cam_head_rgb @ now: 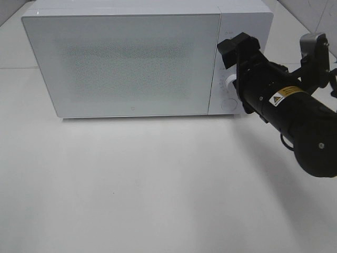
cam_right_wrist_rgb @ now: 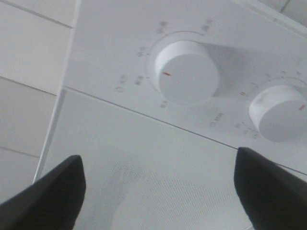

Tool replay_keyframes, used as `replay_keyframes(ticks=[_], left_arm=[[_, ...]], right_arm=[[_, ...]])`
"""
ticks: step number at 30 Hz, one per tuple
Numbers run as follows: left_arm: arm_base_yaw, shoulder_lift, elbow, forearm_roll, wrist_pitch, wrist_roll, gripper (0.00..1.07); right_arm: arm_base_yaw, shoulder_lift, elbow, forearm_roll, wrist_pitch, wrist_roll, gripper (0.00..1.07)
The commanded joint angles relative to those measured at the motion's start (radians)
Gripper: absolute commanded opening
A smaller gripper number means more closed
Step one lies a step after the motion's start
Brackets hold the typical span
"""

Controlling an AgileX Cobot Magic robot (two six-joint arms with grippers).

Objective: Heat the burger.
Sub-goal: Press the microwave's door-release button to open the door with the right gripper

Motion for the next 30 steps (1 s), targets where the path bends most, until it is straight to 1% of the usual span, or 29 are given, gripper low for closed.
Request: replay_keyframes(ticks=[1,3,4,5,6,7,8,9,10,11,12,14,15,17,19,20,22,23,24,25,26,27,28,29,30], left_arm=[[0.002,-0.02,0.003,-0.002,-0.006,-0.004,1.01],[0.002,-0.02,0.003,-0.002,-0.006,-0.004,1.01],[0.002,-0.02,0.003,-0.002,-0.006,-0.004,1.01],[0.002,-0.02,0.003,-0.002,-0.006,-0.004,1.01],[0.002,-0.02,0.003,-0.002,-0.006,-0.004,1.01],[0.002,-0.02,0.003,-0.002,-0.006,-0.004,1.01],[0.002,-0.02,0.003,-0.002,-0.006,-0.004,1.01],[0.002,-0.02,0.003,-0.002,-0.006,-0.004,1.01],[0.002,-0.02,0.003,-0.002,-0.006,-0.004,1.01],[0.002,-0.02,0.003,-0.002,-0.006,-0.004,1.01],[0.002,-0.02,0.003,-0.002,-0.006,-0.004,1.01],[0.002,-0.02,0.003,-0.002,-0.006,-0.004,1.01],[0.002,-0.02,0.003,-0.002,-0.006,-0.004,1.01],[0.002,-0.02,0.003,-0.002,-0.006,-0.004,1.01],[0.002,-0.02,0.003,-0.002,-0.006,-0.004,1.01],[0.002,-0.02,0.003,-0.002,-0.006,-0.004,1.01],[0.002,-0.02,0.003,-0.002,-0.006,-0.004,1.01],[0.002,-0.02,0.003,-0.002,-0.006,-0.004,1.01],[0.002,-0.02,0.003,-0.002,-0.006,-0.004,1.01],[0.002,-0.02,0.003,-0.002,-0.006,-0.004,1.01],[0.002,-0.02,0.003,-0.002,-0.006,-0.004,1.01],[0.002,-0.02,0.003,-0.002,-0.006,-0.004,1.01],[0.002,-0.02,0.003,-0.002,-0.006,-0.004,1.01],[0.002,-0.02,0.003,-0.002,-0.006,-0.004,1.01],[0.002,-0.02,0.003,-0.002,-0.006,-0.004,1.01]], right_arm=[[-0.007,-0.099,0.012,-0.065,0.119,-0.193,0.8],[-0.008,-0.122,0.011,-0.066,0.157,-0.224,0.8],[-0.008,-0.165,0.011,-0.066,0.248,-0.323,0.8],[-0.008,-0.181,0.011,-0.065,0.292,-0.365,0.8],[-0.008,-0.181,0.011,-0.065,0.292,-0.365,0.8],[-0.008,-0.212,0.011,-0.056,0.353,-0.458,0.79],[-0.008,-0.227,0.011,-0.051,0.383,-0.498,0.79],[-0.008,-0.227,0.011,-0.051,0.383,-0.498,0.79],[-0.008,-0.253,0.011,-0.035,0.431,-0.567,0.78],[-0.008,-0.253,0.011,-0.035,0.431,-0.567,0.78],[-0.009,-0.277,0.009,-0.012,0.494,-0.643,0.78],[-0.013,-0.289,0.009,-0.001,0.522,-0.675,0.77],[-0.023,-0.312,0.009,0.017,0.572,-0.754,0.77],[-0.032,-0.324,0.008,0.019,0.597,-0.786,0.77],[-0.065,-0.361,-0.007,0.012,0.686,-0.855,0.77],[-0.065,-0.361,-0.007,0.012,0.686,-0.855,0.77],[-0.104,-0.397,-0.035,-0.03,0.817,-0.906,0.77],[-0.104,-0.397,-0.035,-0.03,0.817,-0.906,0.77],[-0.131,-0.419,-0.06,-0.064,0.913,-0.909,0.77],[-0.142,-0.427,-0.074,-0.075,0.954,-0.909,0.77],[-0.142,-0.427,-0.074,-0.075,0.954,-0.909,0.77],[-0.173,-0.441,-0.102,-0.089,1.059,-0.892,0.77],[-0.189,-0.447,-0.112,-0.091,1.095,-0.889,0.77],[-0.217,-0.455,-0.134,-0.095,1.193,-0.89,0.77],[-0.217,-0.455,-0.134,-0.095,1.193,-0.89,0.77]])
